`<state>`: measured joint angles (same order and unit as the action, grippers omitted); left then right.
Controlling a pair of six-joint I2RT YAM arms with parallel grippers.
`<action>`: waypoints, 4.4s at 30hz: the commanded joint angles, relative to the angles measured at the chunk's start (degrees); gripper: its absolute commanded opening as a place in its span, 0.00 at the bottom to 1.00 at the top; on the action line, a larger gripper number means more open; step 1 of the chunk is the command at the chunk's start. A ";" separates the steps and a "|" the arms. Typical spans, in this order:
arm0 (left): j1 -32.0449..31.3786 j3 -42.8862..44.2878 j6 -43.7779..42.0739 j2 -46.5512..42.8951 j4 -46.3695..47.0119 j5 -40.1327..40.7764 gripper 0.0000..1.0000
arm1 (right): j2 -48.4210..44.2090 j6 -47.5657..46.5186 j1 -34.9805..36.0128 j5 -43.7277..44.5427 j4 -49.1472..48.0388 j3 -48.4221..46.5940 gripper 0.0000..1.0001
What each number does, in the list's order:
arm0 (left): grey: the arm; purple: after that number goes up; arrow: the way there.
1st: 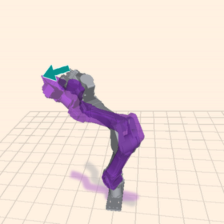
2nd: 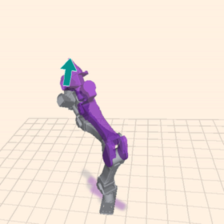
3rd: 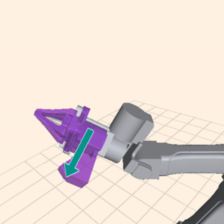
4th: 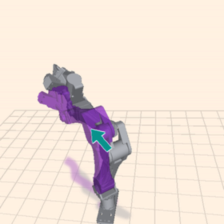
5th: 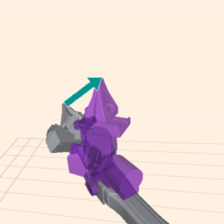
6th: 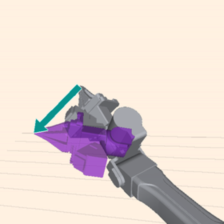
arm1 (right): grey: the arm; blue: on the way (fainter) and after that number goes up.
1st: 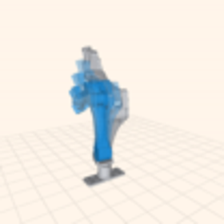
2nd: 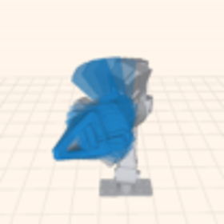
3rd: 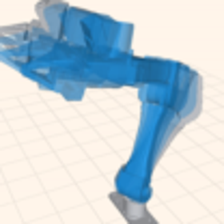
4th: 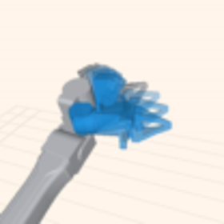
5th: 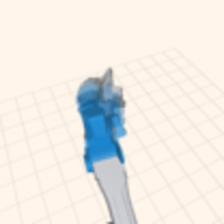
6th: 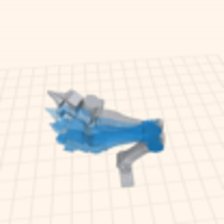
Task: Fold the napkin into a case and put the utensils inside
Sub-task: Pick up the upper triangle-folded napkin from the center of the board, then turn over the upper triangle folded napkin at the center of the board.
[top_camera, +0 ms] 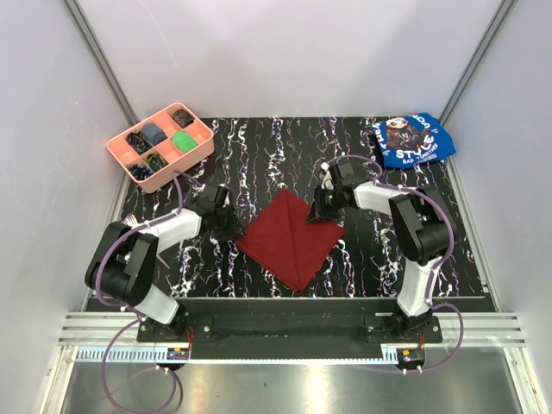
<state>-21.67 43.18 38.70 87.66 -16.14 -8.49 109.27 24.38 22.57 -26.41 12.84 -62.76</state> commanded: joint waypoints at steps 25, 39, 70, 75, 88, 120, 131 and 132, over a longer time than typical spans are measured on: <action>-0.56 -1.96 11.39 -1.44 0.50 -2.94 0.57 | -21.29 -15.77 25.77 26.15 23.02 -0.79 0.62; -2.41 0.33 16.94 1.38 -4.60 4.53 0.42 | -18.93 -18.93 35.52 30.81 22.93 0.01 0.55; -1.44 5.42 10.70 3.31 -4.16 5.24 0.18 | -10.14 -18.84 43.35 35.54 18.18 2.74 0.48; -0.74 5.43 10.17 3.31 -3.72 4.80 0.18 | -7.94 -18.32 43.52 36.34 19.32 1.77 0.46; 1.72 4.20 9.29 2.61 -0.12 1.73 0.06 | -3.89 -16.82 44.84 42.24 21.88 -1.57 0.03; 31.43 29.95 1.99 -21.13 -21.31 -10.40 0.00 | -3.00 9.01 46.16 -6.54 -6.93 -31.21 0.00; 10.36 26.96 7.00 -1.63 -4.45 -5.84 0.00 | -12.59 17.80 40.20 -2.94 -28.04 2.06 0.00; 9.03 26.87 7.35 -0.39 -3.21 -4.44 0.00 | -14.51 18.24 39.58 -2.77 -29.18 5.08 0.00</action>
<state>-7.11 69.67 43.53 82.89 -37.17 -18.76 101.82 37.52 62.65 -22.20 -9.28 -68.31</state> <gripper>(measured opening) 0.074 0.012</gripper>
